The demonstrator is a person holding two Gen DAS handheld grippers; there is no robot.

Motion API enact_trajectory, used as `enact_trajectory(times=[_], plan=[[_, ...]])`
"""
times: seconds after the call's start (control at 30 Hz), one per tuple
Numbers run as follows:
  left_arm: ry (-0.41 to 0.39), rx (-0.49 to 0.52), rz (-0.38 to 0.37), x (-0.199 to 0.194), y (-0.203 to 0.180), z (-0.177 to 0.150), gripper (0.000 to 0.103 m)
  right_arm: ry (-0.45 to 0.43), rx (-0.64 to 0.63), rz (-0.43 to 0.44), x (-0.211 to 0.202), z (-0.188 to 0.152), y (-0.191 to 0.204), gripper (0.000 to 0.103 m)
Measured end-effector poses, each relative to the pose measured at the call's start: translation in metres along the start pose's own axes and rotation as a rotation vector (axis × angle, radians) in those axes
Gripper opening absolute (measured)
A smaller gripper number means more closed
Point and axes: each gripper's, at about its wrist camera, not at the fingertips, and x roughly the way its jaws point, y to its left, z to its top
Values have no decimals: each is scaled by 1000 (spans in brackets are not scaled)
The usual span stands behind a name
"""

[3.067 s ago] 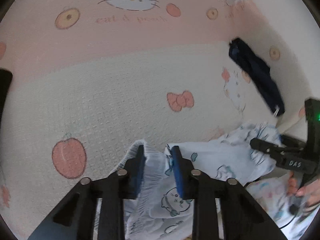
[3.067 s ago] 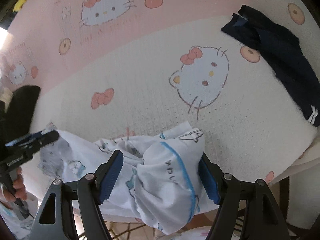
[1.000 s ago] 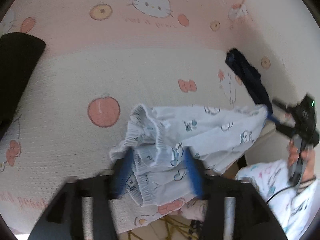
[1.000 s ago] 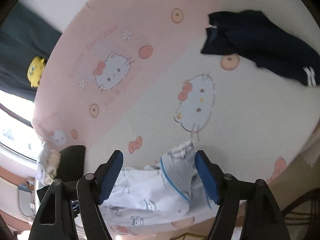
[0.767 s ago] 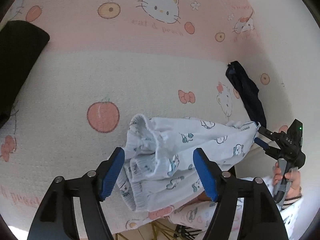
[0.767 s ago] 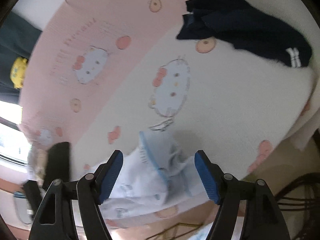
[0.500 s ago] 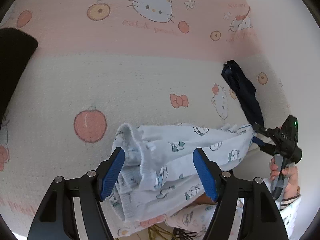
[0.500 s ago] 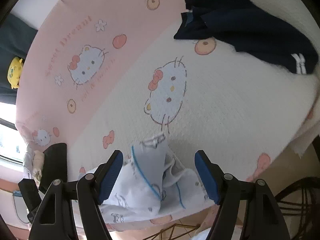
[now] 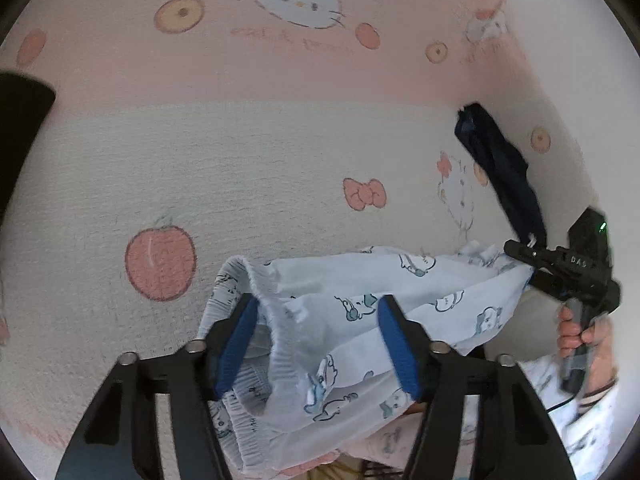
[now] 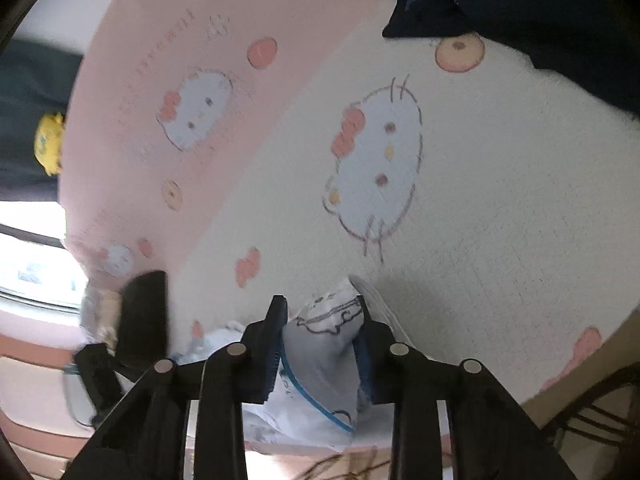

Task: Fold clothes

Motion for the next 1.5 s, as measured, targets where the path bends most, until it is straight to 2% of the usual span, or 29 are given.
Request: enact_trajectory(times=[0.07,0.13,0.2,0.3,0.37,0.53,0.67,0.77,0.9,1.0,1.2,1.33,1.43,1.5], plan=[[3,66,46,3,-8,-2,32,7,-65,-66,-1,-6,11,22],[8,117,91,6,-14,-6,19,6,-114,-121,-3,-12,18,22],[10,149,123,7,-17,-11,17,0,-150,-165,-7,-20,24,19],[-13,140,148,1,-12,-16,13,-32,-166,-172,-18,-27,29,15],[-37,118,130,-9,-6,-17,13,-62,-174,-154,-27,-30,31,13],[-108,16,8,-45,13,-6,13,-127,-83,151,-46,-22,26,11],[-187,-13,-32,-74,18,10,13,-199,-64,258,-58,-11,34,11],[-235,-7,-27,-90,19,19,11,-253,-81,288,-72,-3,43,11],[-299,9,-42,-109,21,22,11,-299,-153,148,-84,8,59,11],[-285,13,-23,-106,21,21,11,-266,-176,95,-78,15,65,11],[-208,5,-11,-78,28,10,11,-128,-196,-64,-44,9,52,14],[-146,-5,49,-63,36,-5,11,-52,-202,-72,-30,-2,45,18],[-97,-30,63,-51,45,-16,11,-22,-182,-37,-27,-9,40,35],[-63,-46,76,-41,52,-22,11,-6,-107,35,-29,-8,29,50]])
